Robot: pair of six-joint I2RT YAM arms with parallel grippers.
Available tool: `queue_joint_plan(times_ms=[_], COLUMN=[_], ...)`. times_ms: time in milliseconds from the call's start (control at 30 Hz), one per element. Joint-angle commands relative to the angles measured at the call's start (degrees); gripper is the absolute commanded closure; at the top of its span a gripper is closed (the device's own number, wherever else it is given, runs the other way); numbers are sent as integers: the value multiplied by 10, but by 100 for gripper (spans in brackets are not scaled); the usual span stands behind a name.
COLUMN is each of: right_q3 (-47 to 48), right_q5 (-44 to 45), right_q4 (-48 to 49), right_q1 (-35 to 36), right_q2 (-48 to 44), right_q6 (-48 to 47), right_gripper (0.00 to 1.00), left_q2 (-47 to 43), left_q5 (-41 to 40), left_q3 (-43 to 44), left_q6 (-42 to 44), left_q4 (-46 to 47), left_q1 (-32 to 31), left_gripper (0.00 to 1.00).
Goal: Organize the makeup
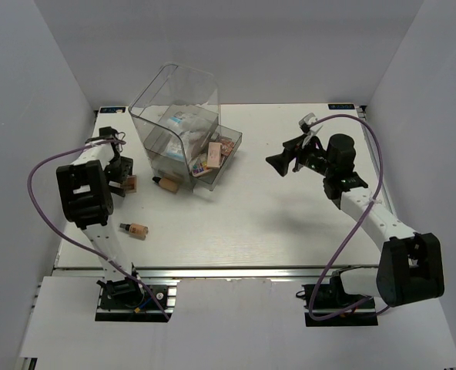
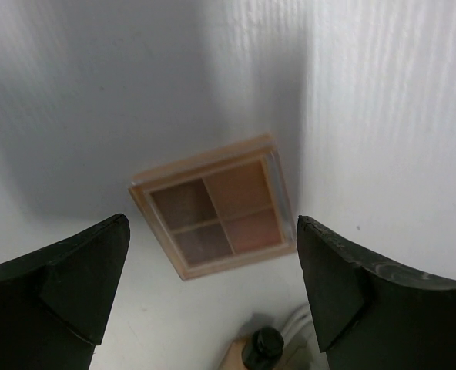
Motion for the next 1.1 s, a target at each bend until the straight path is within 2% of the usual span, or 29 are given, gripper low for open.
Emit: queue_joint_plan(times_ms=[0, 267, 400, 433, 500, 533, 633, 667, 767, 867, 1067], right_q3=[-3, -3, -5, -6, -7, -8, -11, -12, -12, -8, 1], right_q5=[5, 6, 12, 13, 14, 15, 16, 16, 13, 9, 10], right_q4=[-5, -22, -26, -26, -27, -28, -30, -31, -37, -39, -38], right_q1=[-6, -9, -10, -10, -10, -10, -11, -11, -13, -15, -16], right_q2=[-22, -31, -37, -38, -40, -43, -46, -47, -45, -42, -29], right_q6=[-9, -12, -14, -15, -14, -15, -16, -17, -22, -22, -23], right_gripper=[11, 11, 11, 11, 11, 11, 11, 11, 11, 11, 11], left_q2=[28, 70, 70, 63, 49, 39, -11, -40, -103, -161, -381], left_q5=[-31, -35, -16, -14, -7, -3, 16, 24, 44, 77, 154], left_q3=[43, 81, 73, 55, 29, 13, -40, -56, -80, -106, -267], left_q6=[-19, -22, -23, -22, -20, -15, 13, 24, 63, 117, 208], left_q4=[-51, -68, -59, -54, -28, -15, 36, 49, 79, 106, 187], left_q1=[8, 11, 13, 13, 13, 13, 13, 14, 12, 11, 8], left_gripper=[2, 4, 32, 44, 53, 62, 77, 86, 97, 100, 100])
